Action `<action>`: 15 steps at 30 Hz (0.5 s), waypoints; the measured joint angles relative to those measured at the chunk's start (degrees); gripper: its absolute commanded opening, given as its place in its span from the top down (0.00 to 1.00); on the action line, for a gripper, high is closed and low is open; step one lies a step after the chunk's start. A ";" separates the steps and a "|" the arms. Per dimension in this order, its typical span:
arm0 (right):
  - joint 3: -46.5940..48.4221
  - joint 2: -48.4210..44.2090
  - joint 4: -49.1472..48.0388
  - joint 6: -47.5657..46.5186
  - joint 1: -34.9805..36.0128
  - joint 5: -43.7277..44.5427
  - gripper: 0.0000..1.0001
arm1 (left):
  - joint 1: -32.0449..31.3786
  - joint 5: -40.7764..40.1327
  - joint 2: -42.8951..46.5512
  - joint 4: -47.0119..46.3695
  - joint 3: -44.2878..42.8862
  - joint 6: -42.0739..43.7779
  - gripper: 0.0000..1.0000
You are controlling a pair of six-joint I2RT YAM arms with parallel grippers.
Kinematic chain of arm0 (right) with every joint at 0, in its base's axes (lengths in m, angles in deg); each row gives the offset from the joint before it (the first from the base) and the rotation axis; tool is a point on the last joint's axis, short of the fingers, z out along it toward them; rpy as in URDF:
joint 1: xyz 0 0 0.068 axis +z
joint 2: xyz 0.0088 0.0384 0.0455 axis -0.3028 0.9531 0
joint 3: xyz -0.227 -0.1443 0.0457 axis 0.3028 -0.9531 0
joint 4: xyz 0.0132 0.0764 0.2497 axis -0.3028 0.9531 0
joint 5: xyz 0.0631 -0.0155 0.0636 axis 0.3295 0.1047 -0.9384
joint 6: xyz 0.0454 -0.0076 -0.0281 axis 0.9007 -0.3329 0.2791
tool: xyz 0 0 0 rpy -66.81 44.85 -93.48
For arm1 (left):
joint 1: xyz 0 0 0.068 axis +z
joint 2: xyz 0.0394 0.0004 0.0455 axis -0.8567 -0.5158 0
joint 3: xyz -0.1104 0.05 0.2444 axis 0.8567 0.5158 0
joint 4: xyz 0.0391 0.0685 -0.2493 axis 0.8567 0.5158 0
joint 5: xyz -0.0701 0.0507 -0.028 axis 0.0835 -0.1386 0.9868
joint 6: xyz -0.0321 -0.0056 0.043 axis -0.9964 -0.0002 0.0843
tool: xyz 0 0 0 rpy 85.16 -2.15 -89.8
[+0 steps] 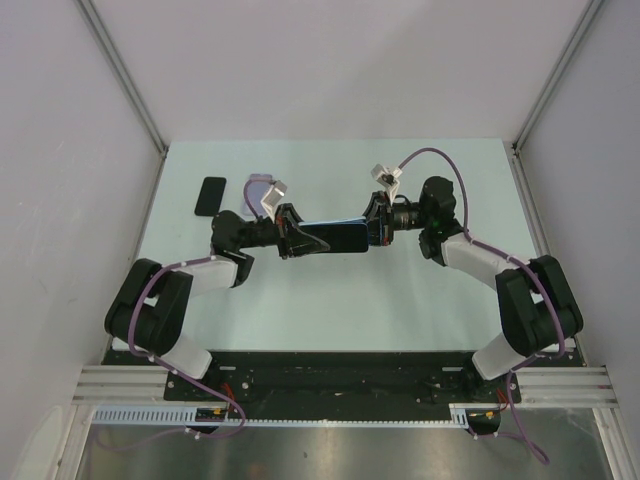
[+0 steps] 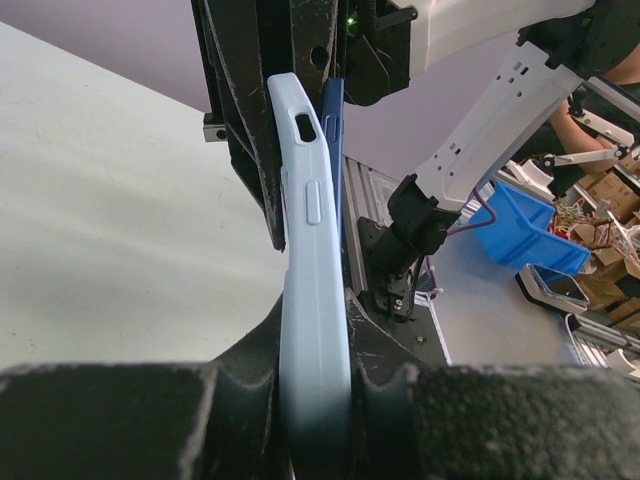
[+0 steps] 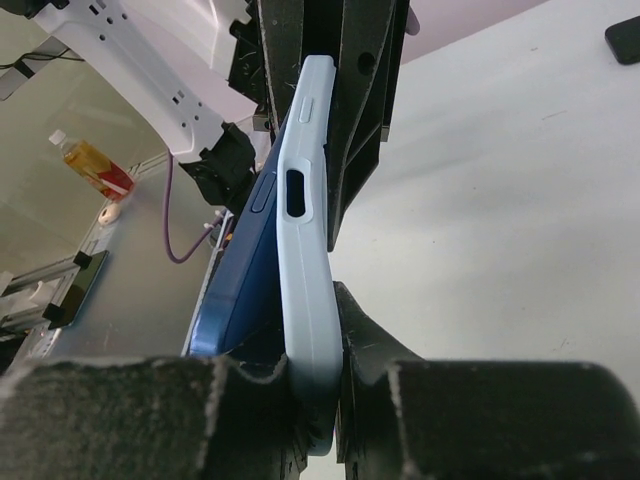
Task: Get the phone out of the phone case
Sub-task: Remove the phone case from the phone.
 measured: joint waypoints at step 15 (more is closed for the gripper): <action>0.00 1.22 -2.19 2.32 0.00 -0.15 1.00 | 0.17 -0.02 -0.76 -0.15 0.04 -0.50 0.84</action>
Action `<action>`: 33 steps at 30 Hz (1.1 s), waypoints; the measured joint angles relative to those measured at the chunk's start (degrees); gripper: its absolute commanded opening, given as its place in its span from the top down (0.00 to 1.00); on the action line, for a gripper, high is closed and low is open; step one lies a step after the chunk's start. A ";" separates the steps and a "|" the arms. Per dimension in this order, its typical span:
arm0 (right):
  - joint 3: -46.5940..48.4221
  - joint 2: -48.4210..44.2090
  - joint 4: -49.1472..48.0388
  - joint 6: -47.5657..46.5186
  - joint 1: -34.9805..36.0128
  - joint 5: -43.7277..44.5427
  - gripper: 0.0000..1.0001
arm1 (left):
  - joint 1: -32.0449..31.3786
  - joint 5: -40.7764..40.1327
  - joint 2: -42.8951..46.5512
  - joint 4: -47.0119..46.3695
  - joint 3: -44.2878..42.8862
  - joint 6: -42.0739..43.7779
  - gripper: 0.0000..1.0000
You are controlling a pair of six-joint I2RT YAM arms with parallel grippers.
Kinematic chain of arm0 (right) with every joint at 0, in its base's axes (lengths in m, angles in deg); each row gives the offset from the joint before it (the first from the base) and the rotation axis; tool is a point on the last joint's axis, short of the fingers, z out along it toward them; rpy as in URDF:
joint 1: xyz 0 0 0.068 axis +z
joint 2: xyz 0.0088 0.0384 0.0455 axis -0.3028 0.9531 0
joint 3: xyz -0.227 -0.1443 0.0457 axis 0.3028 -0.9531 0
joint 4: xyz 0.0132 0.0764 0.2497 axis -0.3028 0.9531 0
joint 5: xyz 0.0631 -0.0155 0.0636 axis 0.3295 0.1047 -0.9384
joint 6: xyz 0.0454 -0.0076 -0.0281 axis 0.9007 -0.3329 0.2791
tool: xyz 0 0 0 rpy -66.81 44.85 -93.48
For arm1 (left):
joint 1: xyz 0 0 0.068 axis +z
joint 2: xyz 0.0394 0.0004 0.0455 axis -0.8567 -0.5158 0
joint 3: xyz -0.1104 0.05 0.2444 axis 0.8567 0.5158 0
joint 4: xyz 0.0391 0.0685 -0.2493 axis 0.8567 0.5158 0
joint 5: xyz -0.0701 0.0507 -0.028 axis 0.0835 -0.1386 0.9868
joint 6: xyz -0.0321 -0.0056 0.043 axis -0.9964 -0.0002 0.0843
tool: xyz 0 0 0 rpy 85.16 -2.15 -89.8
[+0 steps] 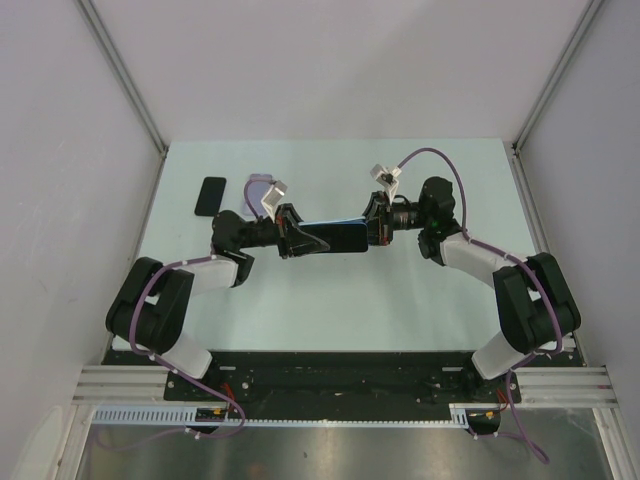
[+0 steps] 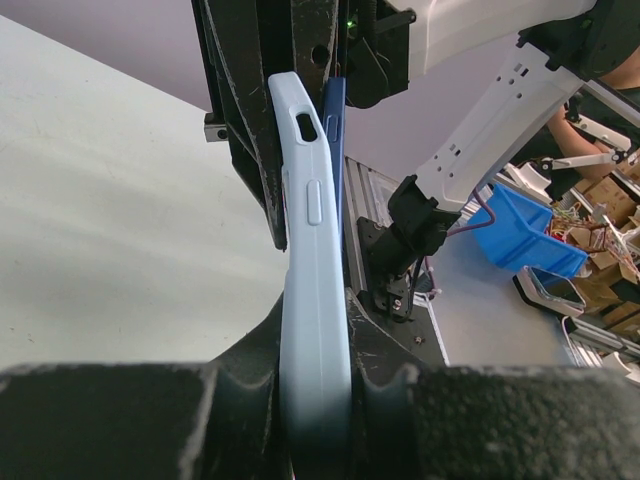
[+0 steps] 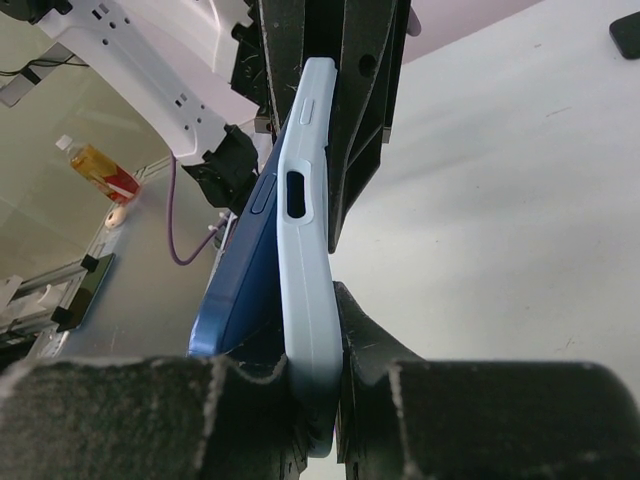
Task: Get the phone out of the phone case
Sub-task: Remove the phone case from the phone.
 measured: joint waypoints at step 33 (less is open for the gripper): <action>0.00 0.74 -0.61 5.27 0.90 -0.94 1.00 | 0.81 -8.04 1.73 0.59 0.26 5.51 0.00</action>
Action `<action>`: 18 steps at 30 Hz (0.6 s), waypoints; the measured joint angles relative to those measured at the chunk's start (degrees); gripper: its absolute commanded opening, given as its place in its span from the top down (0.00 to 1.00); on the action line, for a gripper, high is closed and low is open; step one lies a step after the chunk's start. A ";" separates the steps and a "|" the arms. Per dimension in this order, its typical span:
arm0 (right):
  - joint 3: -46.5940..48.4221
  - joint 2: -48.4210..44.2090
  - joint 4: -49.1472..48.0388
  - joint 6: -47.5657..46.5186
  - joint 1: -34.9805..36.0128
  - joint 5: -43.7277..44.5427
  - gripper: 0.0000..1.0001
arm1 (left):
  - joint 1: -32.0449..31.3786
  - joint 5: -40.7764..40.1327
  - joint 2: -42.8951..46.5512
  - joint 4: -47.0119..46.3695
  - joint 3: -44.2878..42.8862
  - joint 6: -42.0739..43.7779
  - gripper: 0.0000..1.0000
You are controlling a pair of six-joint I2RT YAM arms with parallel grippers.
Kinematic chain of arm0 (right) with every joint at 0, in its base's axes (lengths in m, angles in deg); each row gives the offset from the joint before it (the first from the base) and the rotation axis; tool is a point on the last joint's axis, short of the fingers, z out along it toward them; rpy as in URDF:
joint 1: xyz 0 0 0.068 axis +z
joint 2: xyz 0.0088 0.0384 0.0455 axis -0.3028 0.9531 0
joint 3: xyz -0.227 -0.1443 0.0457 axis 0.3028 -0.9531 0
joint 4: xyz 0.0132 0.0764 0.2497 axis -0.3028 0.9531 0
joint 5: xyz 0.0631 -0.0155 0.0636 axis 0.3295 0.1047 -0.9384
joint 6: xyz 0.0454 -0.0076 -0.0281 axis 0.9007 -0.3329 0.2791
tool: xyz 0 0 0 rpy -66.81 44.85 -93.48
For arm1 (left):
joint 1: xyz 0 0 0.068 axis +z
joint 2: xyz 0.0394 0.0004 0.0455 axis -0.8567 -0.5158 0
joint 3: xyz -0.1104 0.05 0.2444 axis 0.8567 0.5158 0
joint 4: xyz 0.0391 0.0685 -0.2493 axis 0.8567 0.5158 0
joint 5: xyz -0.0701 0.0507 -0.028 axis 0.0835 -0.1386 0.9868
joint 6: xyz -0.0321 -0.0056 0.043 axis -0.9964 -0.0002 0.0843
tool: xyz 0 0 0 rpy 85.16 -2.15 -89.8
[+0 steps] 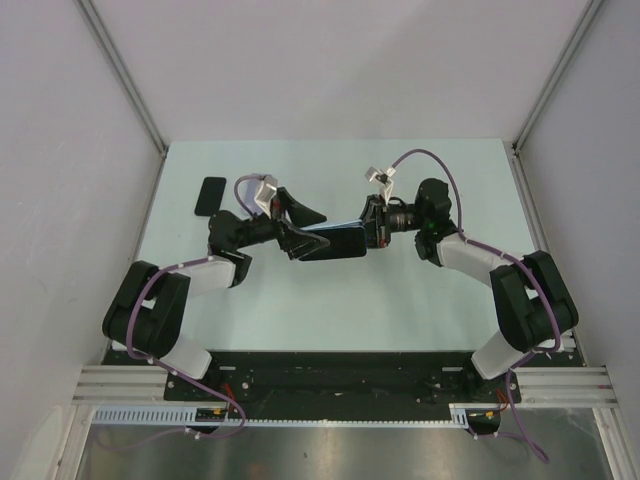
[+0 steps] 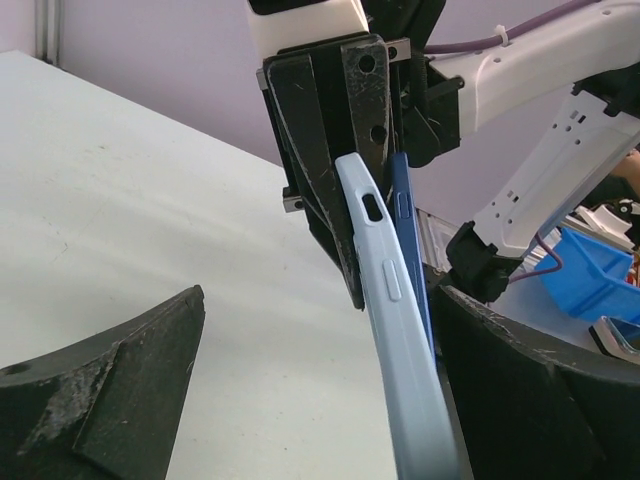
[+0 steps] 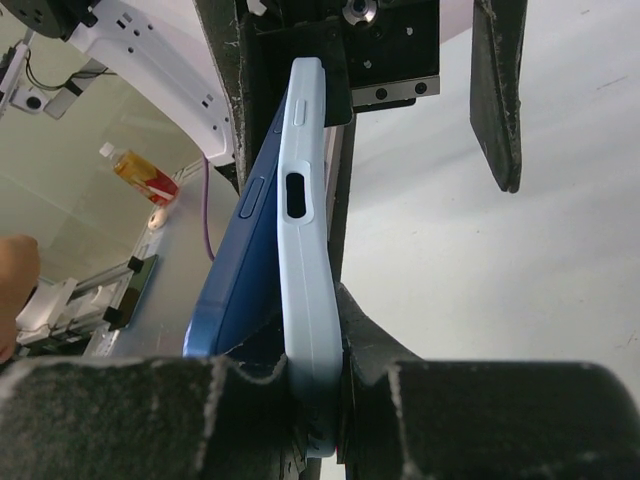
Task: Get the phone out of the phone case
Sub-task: Remove the phone case from the phone.
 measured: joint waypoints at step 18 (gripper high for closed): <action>0.00 2.97 -0.85 6.08 -2.23 2.10 1.00 | 4.79 0.46 6.38 3.96 -1.16 4.33 0.00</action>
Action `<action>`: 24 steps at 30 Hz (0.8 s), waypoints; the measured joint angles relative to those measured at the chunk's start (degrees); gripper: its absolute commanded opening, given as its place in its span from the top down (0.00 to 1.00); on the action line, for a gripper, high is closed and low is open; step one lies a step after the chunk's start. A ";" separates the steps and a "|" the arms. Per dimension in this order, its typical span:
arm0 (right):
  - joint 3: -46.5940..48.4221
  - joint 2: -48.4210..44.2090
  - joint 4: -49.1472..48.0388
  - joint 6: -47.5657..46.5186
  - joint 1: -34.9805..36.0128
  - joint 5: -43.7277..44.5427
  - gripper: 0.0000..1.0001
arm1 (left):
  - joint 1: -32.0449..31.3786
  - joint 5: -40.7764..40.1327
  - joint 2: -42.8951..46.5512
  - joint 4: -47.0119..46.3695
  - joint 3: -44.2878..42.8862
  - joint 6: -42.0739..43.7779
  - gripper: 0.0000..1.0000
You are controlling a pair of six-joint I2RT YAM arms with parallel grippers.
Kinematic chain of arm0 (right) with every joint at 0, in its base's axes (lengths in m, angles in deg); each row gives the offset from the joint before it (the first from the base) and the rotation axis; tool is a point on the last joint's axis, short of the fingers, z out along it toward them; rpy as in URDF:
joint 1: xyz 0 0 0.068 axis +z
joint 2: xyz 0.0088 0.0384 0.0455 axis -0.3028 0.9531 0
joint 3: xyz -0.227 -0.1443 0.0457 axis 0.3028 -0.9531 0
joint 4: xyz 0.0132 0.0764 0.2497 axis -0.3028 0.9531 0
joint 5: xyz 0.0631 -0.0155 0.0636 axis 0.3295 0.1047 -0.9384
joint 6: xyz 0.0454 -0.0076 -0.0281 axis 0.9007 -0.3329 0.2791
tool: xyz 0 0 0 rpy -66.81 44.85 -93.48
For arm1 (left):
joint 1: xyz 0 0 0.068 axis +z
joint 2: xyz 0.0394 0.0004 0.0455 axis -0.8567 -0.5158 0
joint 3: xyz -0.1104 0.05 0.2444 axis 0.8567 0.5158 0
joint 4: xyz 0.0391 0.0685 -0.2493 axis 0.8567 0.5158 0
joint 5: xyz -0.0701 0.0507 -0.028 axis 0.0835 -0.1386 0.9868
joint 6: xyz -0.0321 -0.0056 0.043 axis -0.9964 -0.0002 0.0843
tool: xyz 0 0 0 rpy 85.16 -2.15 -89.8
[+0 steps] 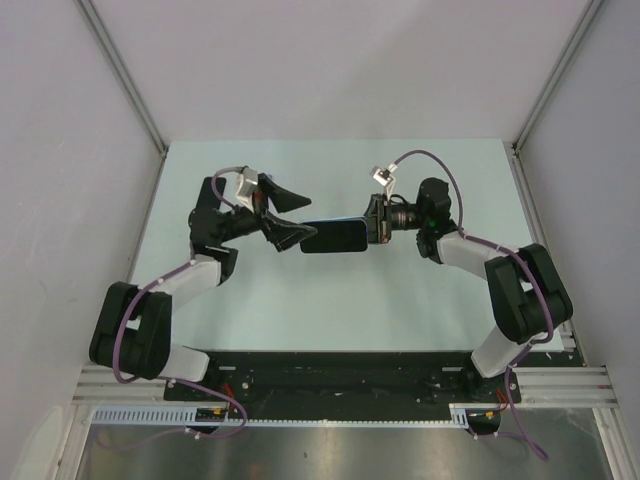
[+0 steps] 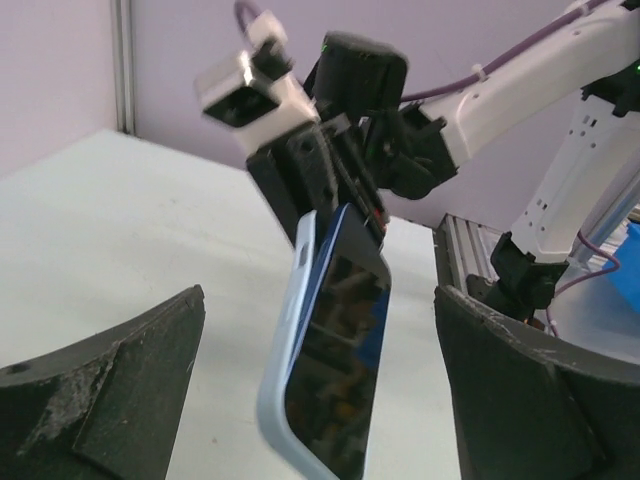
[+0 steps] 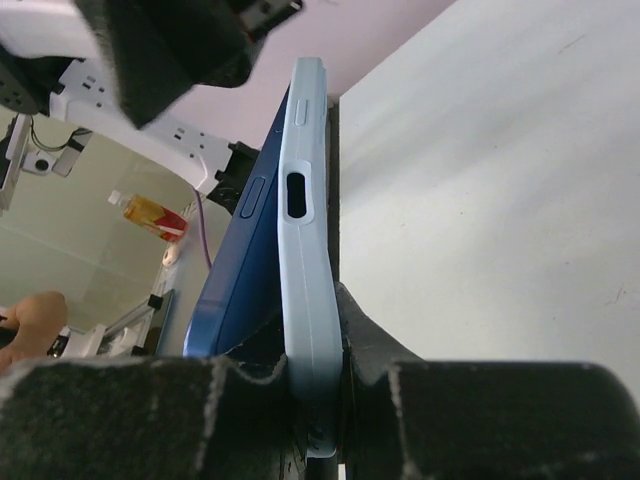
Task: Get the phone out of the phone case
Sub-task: Remove the phone case from the phone.
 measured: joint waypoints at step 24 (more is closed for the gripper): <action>8.87 10.27 28.89 -10.78 2.56 6.03 1.00 | -10.84 -7.76 6.67 57.64 -9.64 57.48 0.00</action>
